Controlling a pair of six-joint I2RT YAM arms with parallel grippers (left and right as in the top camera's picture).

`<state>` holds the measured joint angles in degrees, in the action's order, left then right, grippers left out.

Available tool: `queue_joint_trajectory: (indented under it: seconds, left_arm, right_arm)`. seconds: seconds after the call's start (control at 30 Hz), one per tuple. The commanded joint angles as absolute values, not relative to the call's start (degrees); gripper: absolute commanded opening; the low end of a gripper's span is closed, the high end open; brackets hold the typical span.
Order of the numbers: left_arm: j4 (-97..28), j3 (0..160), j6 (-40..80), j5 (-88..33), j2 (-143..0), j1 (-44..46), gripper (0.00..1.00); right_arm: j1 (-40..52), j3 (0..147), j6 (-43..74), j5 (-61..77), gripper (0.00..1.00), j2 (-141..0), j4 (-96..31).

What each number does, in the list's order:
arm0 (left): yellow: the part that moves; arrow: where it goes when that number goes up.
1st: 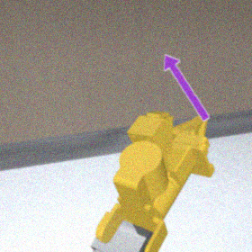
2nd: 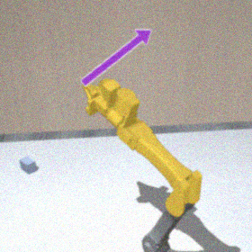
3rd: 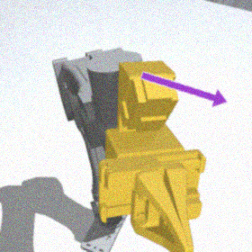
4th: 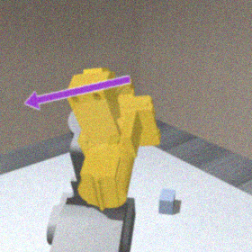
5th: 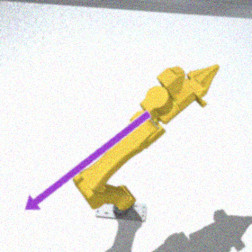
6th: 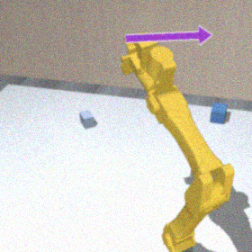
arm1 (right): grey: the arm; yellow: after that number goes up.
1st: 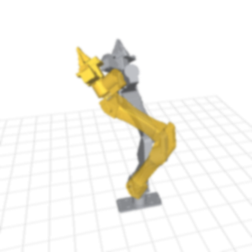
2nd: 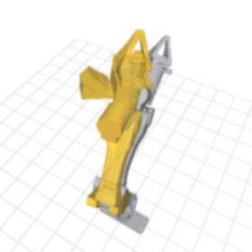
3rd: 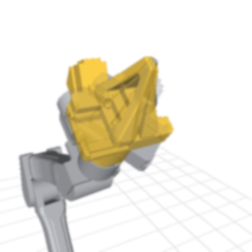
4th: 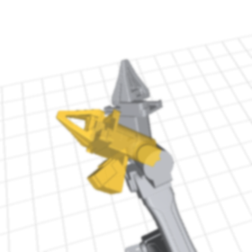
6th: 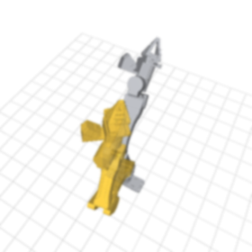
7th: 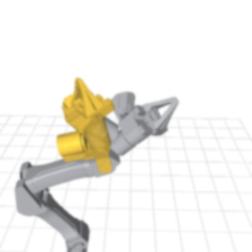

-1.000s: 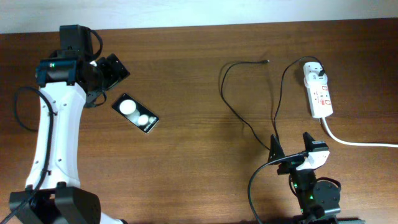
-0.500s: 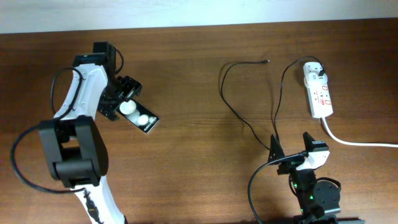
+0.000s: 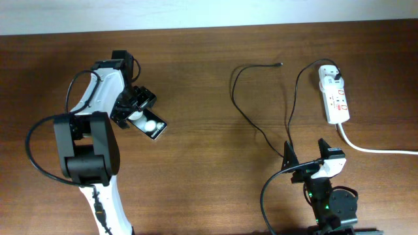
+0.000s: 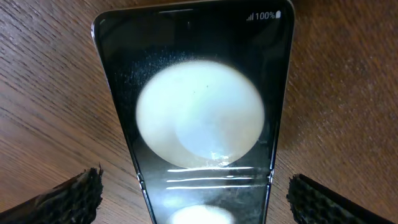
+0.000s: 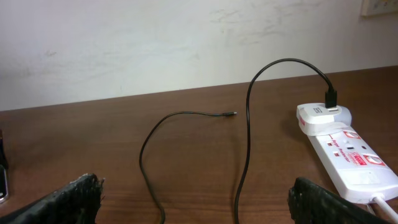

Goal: Plug charger to phone and switch on socket
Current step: 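Move the left gripper over the black phone and lower onto it, then close the left gripper on the phone's long edges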

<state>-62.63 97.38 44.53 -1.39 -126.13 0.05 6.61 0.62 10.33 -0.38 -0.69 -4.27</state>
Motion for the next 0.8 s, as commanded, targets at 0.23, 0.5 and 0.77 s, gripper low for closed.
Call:
queue_joint_trajectory:
  seconds: [0.23,0.5,0.77]
  left_arm:
    - [-57.8,92.3,43.6,-0.2,-126.7,0.1,0.99]
    - [-55.9,88.7,43.6,-2.8,-126.7,0.1,0.97]
    - [-51.0,84.5,43.6,-6.7,-126.7,0.1,0.87]
  right_arm:
    - [7.1,0.3,9.9,-0.3,0.99,-0.4,-4.6]
    - [7.1,0.3,9.9,-0.3,0.99,-0.4,-4.6]
    - [7.1,0.3,9.8,-0.3,0.99,-0.4,-4.6]
